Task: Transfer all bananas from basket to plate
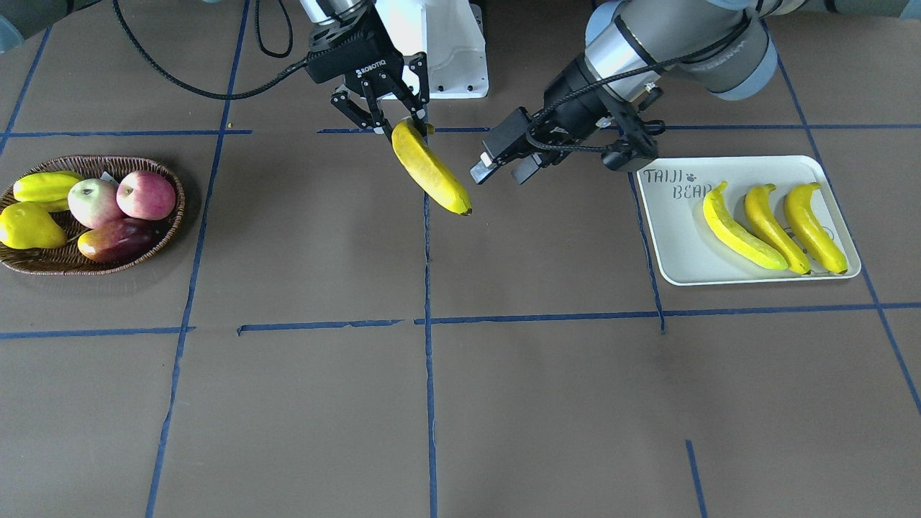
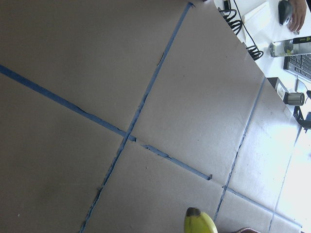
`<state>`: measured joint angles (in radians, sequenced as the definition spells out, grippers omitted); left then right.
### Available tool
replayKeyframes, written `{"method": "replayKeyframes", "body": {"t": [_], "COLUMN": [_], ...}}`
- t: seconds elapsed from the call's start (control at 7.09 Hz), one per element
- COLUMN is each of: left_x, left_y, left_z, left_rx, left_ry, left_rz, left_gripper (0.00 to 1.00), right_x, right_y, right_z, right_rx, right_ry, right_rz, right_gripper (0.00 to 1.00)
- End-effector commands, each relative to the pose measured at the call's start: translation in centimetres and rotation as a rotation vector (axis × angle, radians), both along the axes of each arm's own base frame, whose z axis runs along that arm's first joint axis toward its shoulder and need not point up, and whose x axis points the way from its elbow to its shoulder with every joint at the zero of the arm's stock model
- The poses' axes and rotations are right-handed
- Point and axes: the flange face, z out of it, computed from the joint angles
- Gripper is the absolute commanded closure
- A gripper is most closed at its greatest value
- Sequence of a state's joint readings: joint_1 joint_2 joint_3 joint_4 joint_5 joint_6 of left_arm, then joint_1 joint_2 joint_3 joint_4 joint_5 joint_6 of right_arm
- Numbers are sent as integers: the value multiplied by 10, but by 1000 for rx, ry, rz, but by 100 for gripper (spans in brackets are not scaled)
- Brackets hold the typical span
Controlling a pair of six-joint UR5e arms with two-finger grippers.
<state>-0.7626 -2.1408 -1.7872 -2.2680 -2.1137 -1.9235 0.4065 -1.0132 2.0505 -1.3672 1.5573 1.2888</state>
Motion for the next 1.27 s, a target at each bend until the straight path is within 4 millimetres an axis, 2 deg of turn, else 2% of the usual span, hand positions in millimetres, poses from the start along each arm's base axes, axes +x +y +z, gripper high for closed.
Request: {"method": "replayKeyframes", "body": {"t": [0.0,0.28,0.42,0.56,0.7,0.99,1.13], "left_x": [31,56,59,58,57,54,52], "left_y": [3,19,21,21,20,17,15], "left_z": [-25,-30,-30,-29,-28,-30,-30], "left_rx": [-42,-35,-35,-30,-28,-36,-37], "left_ry": [34,36,36,34,32,38,37], "left_rz": [16,6,9,9,8,0,-3], "left_gripper": [0,1,15,89,100,100,100], "right_x": [-2,-3,-2,-1,-1,8,9], "right_y": [2,4,5,4,5,8,9], "right_z": [-7,-8,-9,-9,-10,-15,-16], "right_rx": [4,5,6,6,7,4,5], "right_ry": [-10,-13,-16,-16,-17,-43,-47], "right_rz": [-4,-7,-7,-6,-7,5,2], "right_gripper": [99,99,99,99,97,0,0]}}
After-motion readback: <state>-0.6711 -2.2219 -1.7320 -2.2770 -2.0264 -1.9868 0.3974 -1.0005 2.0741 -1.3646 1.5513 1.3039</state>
